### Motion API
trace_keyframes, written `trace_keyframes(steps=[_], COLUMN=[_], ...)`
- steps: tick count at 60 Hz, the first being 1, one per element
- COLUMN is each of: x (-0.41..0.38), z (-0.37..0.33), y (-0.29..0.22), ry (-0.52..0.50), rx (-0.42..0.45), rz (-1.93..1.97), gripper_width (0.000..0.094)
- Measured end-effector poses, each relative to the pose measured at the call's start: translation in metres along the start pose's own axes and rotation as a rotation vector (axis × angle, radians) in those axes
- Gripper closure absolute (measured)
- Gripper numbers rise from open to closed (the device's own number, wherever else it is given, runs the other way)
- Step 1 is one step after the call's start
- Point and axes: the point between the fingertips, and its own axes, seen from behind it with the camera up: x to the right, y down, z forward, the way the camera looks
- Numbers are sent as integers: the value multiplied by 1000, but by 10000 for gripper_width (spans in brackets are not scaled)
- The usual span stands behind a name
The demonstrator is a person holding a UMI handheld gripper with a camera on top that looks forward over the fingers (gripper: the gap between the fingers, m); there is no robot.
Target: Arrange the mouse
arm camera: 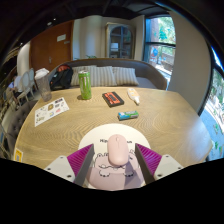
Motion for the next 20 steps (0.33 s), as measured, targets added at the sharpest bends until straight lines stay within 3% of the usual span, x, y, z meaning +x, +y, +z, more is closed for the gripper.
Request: trace_keyframes(steps=[20], x=[-79], z=[-155], y=[9], ry=[146], rx=[50], rz=[101], gripper_width=[86])
